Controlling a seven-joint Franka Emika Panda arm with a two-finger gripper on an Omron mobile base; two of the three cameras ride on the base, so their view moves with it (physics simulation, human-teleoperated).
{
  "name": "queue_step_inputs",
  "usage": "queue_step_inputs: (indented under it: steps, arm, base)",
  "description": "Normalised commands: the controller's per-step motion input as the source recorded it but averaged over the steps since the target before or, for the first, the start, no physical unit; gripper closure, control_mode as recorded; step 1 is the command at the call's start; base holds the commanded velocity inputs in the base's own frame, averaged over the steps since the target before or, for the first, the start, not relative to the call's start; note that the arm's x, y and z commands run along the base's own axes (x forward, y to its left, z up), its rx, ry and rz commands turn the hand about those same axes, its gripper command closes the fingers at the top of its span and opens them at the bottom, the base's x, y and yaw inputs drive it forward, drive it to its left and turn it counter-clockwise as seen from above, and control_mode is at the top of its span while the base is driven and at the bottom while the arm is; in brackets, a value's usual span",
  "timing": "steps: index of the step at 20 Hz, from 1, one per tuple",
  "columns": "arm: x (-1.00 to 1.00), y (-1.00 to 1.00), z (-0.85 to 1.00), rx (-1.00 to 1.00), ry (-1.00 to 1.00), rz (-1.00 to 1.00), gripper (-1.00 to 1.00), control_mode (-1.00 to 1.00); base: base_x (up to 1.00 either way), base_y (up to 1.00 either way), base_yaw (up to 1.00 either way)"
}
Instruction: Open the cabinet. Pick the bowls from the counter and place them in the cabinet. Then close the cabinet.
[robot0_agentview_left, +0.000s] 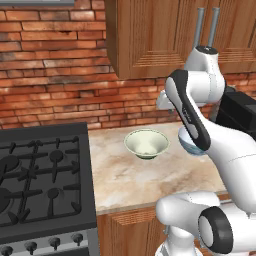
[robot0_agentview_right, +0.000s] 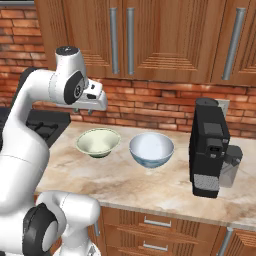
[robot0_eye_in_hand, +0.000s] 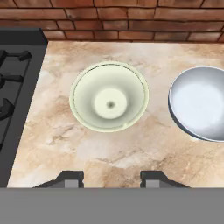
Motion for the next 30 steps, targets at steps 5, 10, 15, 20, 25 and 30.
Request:
queue_step_inputs:
  steps: [5,10,15,20,25,30]
  arm:
    - [-0.26,0.15,0.0,-0.01,-0.02,0.0,-1.0,-1.0]
    - [-0.58,-0.06,0.05,-0.06,-0.22,0.0,-1.0,-1.0]
    - [-0.36,-0.22,0.24,0.0,-0.15,0.0,-1.0,-1.0]
    - [-0.32,-0.23,0.29,0.0,-0.13,0.0,-1.0,-1.0]
    - [-0.15,-0.25,0.41,0.0,-0.14,0.0,-1.0,-1.0]
    - [-0.01,-0.32,0.56,0.0,-0.14,0.0,-1.0,-1.0]
  base:
    - [0.0,0.0,0.0]
    - [0.0,0.0,0.0]
    - [0.0,0.0,0.0]
    - [0.0,0.0,0.0]
    - [0.0,0.0,0.0]
    - [0.0,0.0,0.0]
